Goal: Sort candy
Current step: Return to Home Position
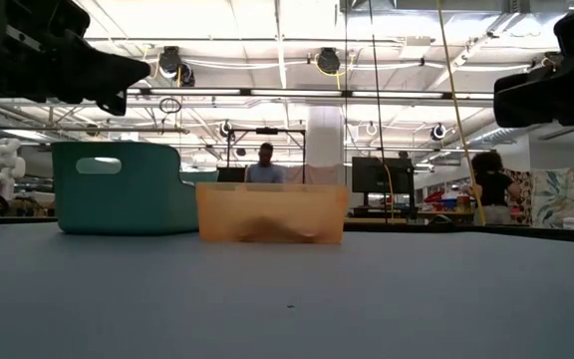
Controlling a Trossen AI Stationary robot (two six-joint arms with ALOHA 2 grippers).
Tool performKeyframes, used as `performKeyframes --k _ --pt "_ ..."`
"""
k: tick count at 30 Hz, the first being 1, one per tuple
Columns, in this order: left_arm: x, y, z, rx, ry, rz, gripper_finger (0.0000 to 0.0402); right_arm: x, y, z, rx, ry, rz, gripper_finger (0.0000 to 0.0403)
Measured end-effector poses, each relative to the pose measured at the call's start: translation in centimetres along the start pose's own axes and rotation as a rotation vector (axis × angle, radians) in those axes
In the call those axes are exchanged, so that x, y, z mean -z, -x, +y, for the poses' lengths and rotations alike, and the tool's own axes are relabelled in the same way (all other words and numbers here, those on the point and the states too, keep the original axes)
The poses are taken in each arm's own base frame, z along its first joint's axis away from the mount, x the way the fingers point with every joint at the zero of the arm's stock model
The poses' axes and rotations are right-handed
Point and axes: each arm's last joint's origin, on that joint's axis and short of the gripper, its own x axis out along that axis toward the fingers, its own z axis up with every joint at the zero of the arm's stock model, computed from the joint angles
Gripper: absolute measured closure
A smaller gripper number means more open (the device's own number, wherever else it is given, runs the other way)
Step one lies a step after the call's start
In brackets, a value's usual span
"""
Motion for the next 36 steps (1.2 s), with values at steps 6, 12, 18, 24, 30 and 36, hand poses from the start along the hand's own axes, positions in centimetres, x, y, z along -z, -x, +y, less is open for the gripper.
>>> performKeyframes --k 6,12,18,24,30,36 --pt "-0.1 0.5 0.1 -0.002 -0.001 0.010 0.0400 -0.3 0.6 -0.2 0.008 -0.036 -0.041 0.0403" --pt "-0.1 0.7 0.1 -0.003 0.000 0.013 0.0401 -0.8 1.5 -0.5 0.021 0.003 -0.109 0.0403" --pt "-0.2 0.7 0.1 -0.007 0.000 0.004 0.0401 -1.3 2.2 -0.8 0.015 0.045 -0.189 0.0403" --pt "-0.4 0.7 0.1 -0.010 0.002 -0.017 0.0394 -1.1 2.1 -1.4 0.032 0.060 -0.186 0.0403" --pt "-0.5 0.7 0.1 -0.013 0.003 -0.022 0.0391 -0.9 2.0 -2.4 0.068 0.063 -0.177 0.0403" --pt "-0.4 0.7 0.1 -0.013 0.004 -0.021 0.0390 -0.6 2.0 -3.2 0.108 0.031 -0.145 0.0403"
